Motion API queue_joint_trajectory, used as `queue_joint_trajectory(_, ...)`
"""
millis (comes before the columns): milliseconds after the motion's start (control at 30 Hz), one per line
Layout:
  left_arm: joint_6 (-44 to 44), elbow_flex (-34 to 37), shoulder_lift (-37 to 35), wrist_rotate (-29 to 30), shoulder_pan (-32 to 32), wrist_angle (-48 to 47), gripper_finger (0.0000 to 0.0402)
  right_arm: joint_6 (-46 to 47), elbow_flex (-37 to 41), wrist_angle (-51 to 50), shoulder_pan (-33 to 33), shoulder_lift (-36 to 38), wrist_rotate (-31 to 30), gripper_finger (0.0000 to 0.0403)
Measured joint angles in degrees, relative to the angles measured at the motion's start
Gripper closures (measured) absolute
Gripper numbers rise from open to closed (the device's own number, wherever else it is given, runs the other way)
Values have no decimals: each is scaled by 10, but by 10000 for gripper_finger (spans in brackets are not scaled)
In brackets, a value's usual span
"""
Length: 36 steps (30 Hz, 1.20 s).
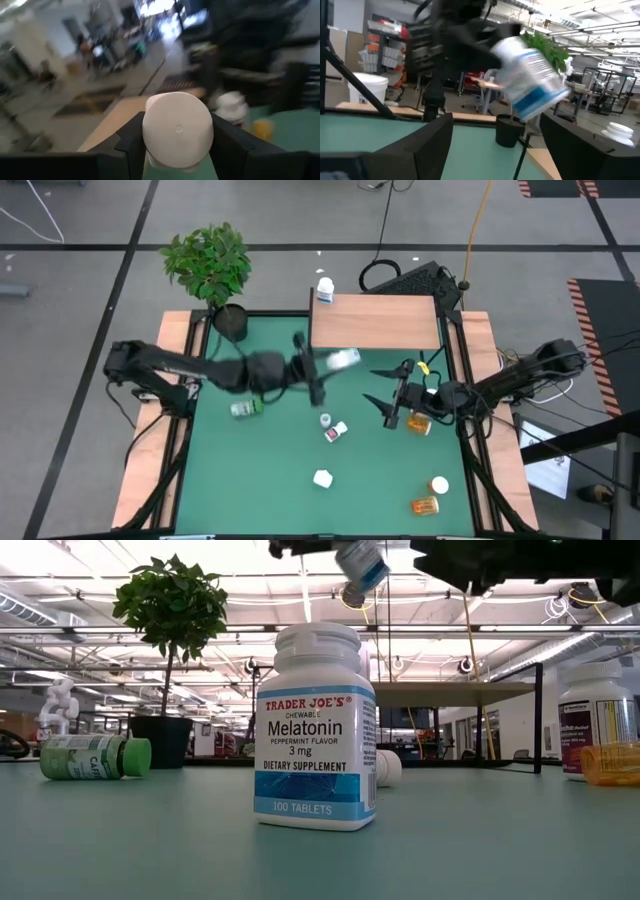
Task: Pick and place medicine bottles onto shelf by color
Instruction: Align the left white and blue pill bottle with the other blue pill bottle on the shelf
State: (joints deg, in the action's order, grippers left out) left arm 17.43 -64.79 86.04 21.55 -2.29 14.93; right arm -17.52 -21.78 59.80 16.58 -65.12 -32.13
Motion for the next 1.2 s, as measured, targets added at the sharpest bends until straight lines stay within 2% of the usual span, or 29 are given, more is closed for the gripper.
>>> queue_joint_trajectory(133,5,-92,4,-66,89,-175,226,1,0,-32,0,14,-6,106)
queue_joint_trajectory(400,61,-309,100,-233,256,-428,228,-13,0,-85,-5,18,-11,106)
queue_joint_trajectory(533,101,-377,153,-308,304,-489,223,-14,0,-97,-15,18,-12,106)
queue_joint_trajectory(633,122,-403,198,-346,325,-494,222,-13,0,-104,-24,18,-11,106)
queue_joint_trajectory(800,149,-434,253,-354,339,-537,221,-6,0,-129,-30,18,-11,112)
queue_joint_trajectory(1033,159,-444,261,-346,345,-589,220,-9,0,-134,-31,18,-11,116)
queue_joint_trajectory(1200,177,-444,257,-300,357,-602,220,3,0,-124,-42,18,-9,116)
